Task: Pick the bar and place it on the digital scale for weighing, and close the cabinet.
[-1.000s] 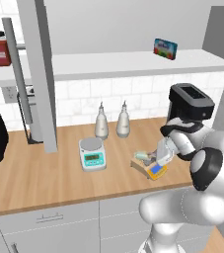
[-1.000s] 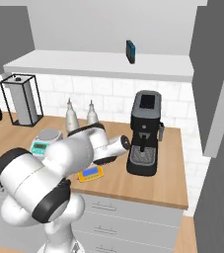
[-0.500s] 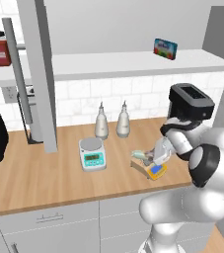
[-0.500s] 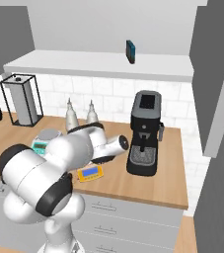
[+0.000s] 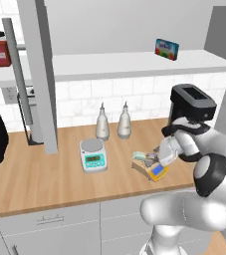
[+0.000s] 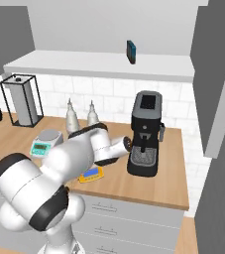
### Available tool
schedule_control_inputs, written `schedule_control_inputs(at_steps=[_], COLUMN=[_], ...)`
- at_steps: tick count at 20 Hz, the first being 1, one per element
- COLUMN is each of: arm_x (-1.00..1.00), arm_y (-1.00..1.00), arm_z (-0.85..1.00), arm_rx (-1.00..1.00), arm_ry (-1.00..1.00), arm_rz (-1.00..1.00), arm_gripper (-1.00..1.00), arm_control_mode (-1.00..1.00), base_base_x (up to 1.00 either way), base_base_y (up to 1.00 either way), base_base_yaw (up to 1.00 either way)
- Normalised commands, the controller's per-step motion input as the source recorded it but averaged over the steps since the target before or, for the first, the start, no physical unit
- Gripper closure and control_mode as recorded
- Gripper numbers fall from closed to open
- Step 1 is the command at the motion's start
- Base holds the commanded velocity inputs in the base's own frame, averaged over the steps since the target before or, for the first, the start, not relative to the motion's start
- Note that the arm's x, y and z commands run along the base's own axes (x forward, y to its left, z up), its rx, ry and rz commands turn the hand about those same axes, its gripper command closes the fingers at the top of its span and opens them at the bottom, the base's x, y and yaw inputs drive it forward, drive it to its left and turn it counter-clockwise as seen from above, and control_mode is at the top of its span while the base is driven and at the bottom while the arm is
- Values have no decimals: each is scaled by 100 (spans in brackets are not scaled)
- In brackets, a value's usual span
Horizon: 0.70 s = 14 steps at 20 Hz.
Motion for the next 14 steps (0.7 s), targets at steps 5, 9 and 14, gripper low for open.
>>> schedule_control_inputs(at_steps=[5,9,14], arm_x=[-54,-59,-62], arm_y=[-11,-23,-18], arm_z=[57,73,61], arm_rx=[5,10,7], arm_ry=[-39,-46,-66], arm_rz=[0,0,-2], arm_gripper=[-100,-100,-100], arm_control_mode=[-100,-100,-100], base_base_x=[0,0,0], base_base_y=[0,0,0], base_base_yaw=[0,0,0])
